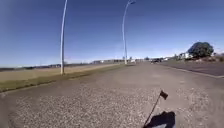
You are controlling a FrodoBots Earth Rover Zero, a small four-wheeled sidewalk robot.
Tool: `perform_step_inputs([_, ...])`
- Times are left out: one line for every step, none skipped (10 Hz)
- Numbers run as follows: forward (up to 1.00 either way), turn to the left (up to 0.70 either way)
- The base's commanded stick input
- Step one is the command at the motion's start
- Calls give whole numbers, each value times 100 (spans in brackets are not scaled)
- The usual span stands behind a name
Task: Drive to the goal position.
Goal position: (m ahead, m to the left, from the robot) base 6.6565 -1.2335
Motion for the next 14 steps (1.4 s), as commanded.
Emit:
perform_step_inputs([100,-40])
perform_step_inputs([100,0])
perform_step_inputs([100,0])
perform_step_inputs([100,0])
perform_step_inputs([100,0])
perform_step_inputs([100,0])
perform_step_inputs([100,0])
perform_step_inputs([100,0])
perform_step_inputs([100,0])
perform_step_inputs([100,0])
perform_step_inputs([100,0])
perform_step_inputs([100,0])
perform_step_inputs([100,0])
perform_step_inputs([100,0])
